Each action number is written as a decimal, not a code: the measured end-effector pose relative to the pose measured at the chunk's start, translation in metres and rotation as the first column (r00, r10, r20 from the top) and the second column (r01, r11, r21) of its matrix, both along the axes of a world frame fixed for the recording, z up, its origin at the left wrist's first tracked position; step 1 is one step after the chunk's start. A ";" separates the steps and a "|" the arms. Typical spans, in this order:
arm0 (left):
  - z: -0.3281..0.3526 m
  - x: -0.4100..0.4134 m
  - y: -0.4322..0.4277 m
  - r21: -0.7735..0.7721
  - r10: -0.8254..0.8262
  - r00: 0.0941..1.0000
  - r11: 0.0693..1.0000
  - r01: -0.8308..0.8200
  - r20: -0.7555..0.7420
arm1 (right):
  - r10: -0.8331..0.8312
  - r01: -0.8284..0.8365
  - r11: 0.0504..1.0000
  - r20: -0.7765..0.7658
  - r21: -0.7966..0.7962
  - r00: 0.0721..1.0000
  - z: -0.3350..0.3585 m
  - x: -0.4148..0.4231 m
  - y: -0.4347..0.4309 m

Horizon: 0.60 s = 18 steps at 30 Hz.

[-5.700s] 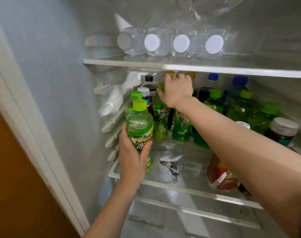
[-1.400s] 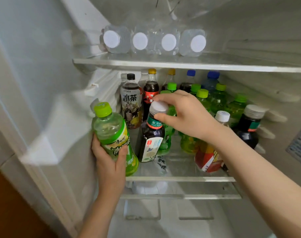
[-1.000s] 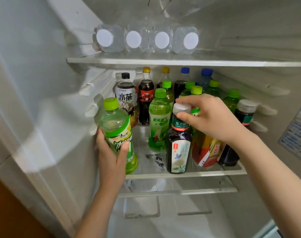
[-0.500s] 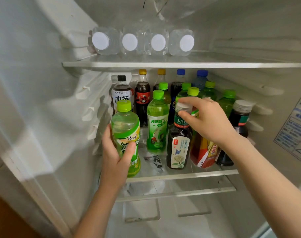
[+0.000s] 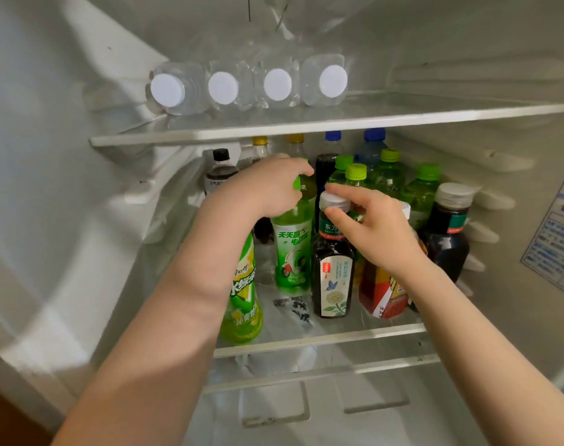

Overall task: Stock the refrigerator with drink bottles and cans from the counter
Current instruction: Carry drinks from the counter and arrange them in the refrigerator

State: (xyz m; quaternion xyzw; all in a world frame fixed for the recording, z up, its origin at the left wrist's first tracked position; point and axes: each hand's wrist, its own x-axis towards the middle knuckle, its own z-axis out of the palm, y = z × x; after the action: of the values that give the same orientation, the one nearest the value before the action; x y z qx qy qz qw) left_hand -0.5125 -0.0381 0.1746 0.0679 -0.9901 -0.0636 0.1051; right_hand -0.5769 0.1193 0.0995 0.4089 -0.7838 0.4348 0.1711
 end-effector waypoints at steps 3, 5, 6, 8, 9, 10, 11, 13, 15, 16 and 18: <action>0.010 -0.019 -0.008 -0.103 0.033 0.989 0.995 -0.018 0.141 | 0.001 -0.001 1.000 -0.005 -0.006 1.000 -0.004 -0.003 0.001; 0.015 -0.023 -0.014 -0.073 0.024 0.988 0.997 -0.013 0.153 | -0.016 0.016 1.000 -0.014 -0.016 1.000 -0.008 -0.003 0.000; 0.017 -0.025 -0.017 -0.042 0.025 0.986 0.999 -0.018 0.167 | -0.030 0.029 0.999 -0.022 -0.022 0.999 -0.010 -0.002 0.000; 0.018 -0.027 -0.022 0.010 0.065 0.976 0.998 -0.068 0.209 | -0.049 0.048 0.998 -0.040 -0.029 0.998 -0.012 -0.002 -0.002; 0.018 -0.029 -0.025 0.003 0.108 0.970 0.994 -0.112 0.217 | -0.052 0.051 0.998 -0.043 -0.028 0.998 -0.013 -0.002 -0.002; 0.017 -0.030 -0.028 -0.027 0.161 0.964 0.987 -0.159 0.211 | -0.053 0.051 0.998 -0.044 -0.027 0.998 -0.013 -0.002 -0.001; 0.016 -0.032 -0.032 -0.063 0.213 0.957 0.977 -0.205 0.195 | -0.054 0.053 0.998 -0.044 -0.027 0.998 -0.013 -0.002 -0.001; 0.014 -0.035 -0.039 -0.102 0.293 0.943 0.955 -0.280 0.155 | -0.061 0.060 0.998 -0.044 -0.030 0.997 -0.014 -0.002 0.000; 0.013 -0.039 -0.045 -0.117 0.333 0.934 0.940 -0.319 0.127 | -0.071 0.069 0.997 -0.045 -0.028 0.996 -0.015 -0.001 0.000; 0.013 -0.041 -0.048 -0.114 0.338 0.933 0.939 -0.325 0.122 | -0.075 0.074 0.997 -0.047 -0.027 0.996 -0.015 -0.001 0.000; 0.013 -0.046 -0.054 -0.051 0.332 0.932 0.943 -0.328 0.146 | -0.078 0.077 0.997 -0.047 -0.025 0.996 -0.015 -0.001 -0.001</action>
State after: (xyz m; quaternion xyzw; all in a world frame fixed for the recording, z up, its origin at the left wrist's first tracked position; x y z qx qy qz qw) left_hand -0.5585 -0.0923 0.1881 0.2366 -0.9704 -0.0269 0.0393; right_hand -0.5778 0.1187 0.0849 0.3865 -0.7896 0.4273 0.2112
